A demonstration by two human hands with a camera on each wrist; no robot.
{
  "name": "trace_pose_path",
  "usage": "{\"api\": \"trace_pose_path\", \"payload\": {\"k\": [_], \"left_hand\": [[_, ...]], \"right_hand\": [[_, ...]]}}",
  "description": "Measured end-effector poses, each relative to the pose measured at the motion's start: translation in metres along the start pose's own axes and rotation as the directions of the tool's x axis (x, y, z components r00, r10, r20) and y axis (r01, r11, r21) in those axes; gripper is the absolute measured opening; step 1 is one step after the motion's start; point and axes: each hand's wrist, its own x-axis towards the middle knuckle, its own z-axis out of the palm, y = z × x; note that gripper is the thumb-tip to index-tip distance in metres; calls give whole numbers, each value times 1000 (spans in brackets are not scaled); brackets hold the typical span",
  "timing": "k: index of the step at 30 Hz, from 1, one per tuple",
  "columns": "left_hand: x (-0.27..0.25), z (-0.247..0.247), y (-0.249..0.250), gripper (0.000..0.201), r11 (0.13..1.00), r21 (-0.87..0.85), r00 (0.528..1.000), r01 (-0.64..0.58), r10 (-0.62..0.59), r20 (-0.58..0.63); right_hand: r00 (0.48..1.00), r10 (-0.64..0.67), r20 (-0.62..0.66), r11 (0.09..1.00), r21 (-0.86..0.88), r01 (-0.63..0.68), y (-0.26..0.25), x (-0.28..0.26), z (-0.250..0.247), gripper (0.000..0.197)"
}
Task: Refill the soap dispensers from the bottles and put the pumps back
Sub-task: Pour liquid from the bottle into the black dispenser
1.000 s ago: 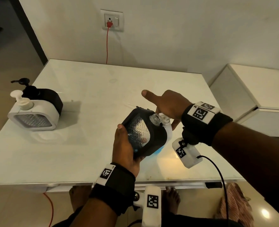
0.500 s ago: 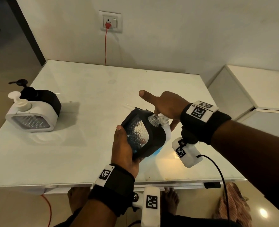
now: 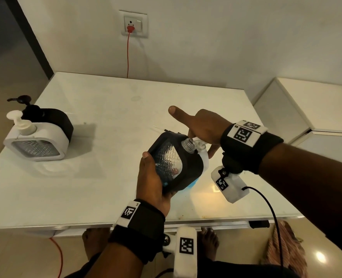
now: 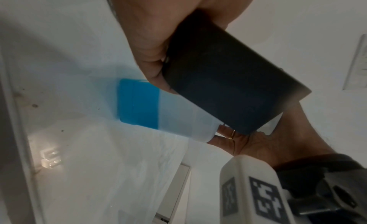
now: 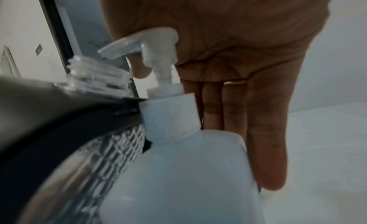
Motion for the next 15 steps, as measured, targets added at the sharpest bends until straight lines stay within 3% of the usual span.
{"api": "trace_pose_path", "payload": {"k": [5,15], "left_hand": [[-2,1,2,52,1000,-4,1000,-10,10,2],[-2,2,2,52,1000,0,1000,-20,20,7]], "right_hand": [[997,-24,-79,998,-59,20,4,3,4,105],[1000,5,18,1000,16,-5,-4,-1,-2,121]]}}
